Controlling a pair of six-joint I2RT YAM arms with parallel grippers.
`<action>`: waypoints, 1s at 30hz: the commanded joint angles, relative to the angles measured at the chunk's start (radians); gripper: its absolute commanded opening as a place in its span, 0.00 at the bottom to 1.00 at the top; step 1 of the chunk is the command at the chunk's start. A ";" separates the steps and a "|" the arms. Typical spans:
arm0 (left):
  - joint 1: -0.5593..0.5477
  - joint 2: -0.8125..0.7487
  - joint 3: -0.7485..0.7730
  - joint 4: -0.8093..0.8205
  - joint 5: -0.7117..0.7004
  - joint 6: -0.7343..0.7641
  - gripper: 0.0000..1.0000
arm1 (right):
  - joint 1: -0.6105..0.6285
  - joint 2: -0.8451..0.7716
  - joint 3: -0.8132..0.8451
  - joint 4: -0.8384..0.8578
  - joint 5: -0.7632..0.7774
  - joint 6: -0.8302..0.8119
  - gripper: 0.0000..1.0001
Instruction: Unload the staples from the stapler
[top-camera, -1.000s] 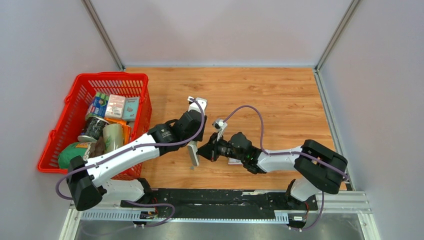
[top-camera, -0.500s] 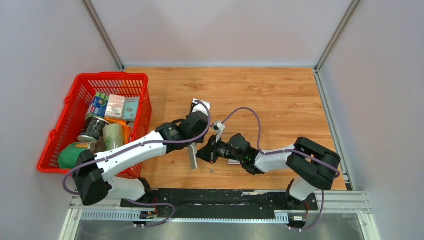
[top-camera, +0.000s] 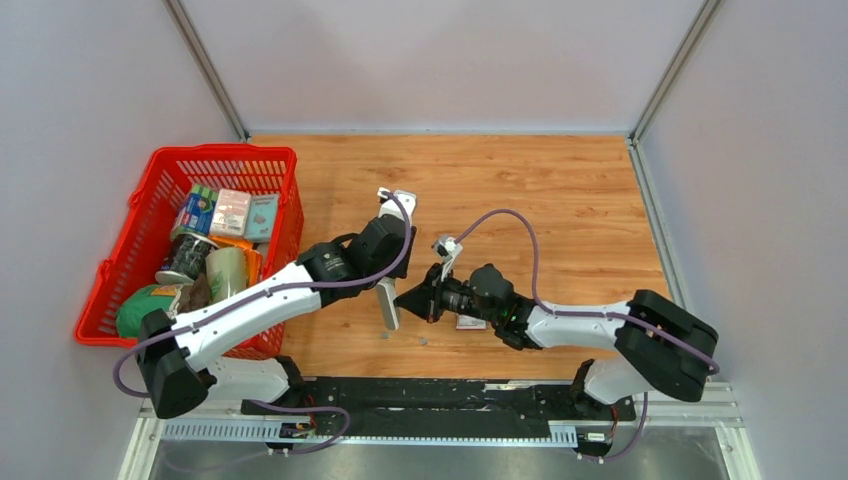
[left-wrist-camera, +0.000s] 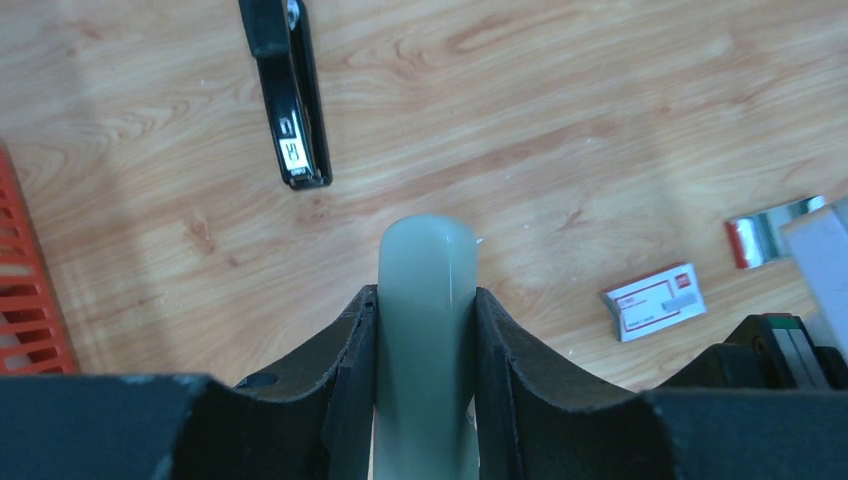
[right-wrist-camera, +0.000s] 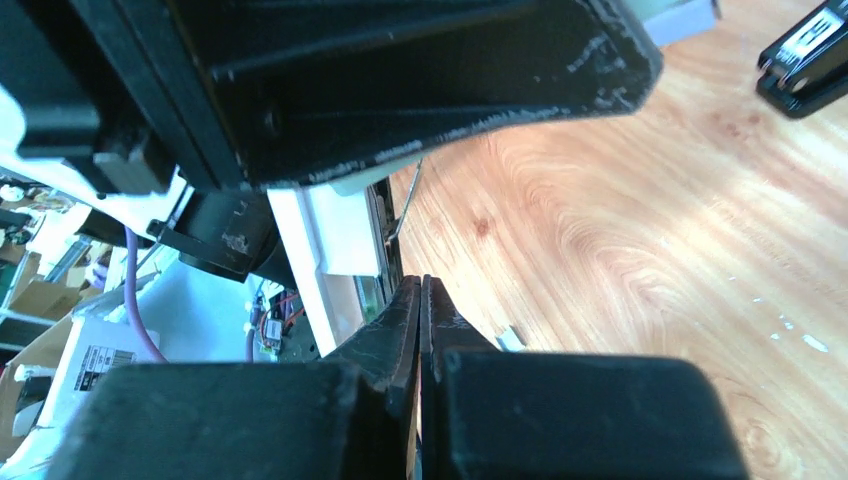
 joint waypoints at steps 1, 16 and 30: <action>0.009 -0.082 0.081 0.047 -0.022 0.032 0.00 | 0.019 -0.121 0.009 -0.146 0.070 -0.070 0.00; 0.011 -0.213 0.109 0.090 -0.051 0.059 0.00 | 0.021 -0.422 0.038 -0.596 0.242 -0.149 0.00; 0.011 -0.250 0.061 0.190 0.004 0.044 0.00 | 0.183 -0.345 0.141 -0.481 0.060 -0.178 0.00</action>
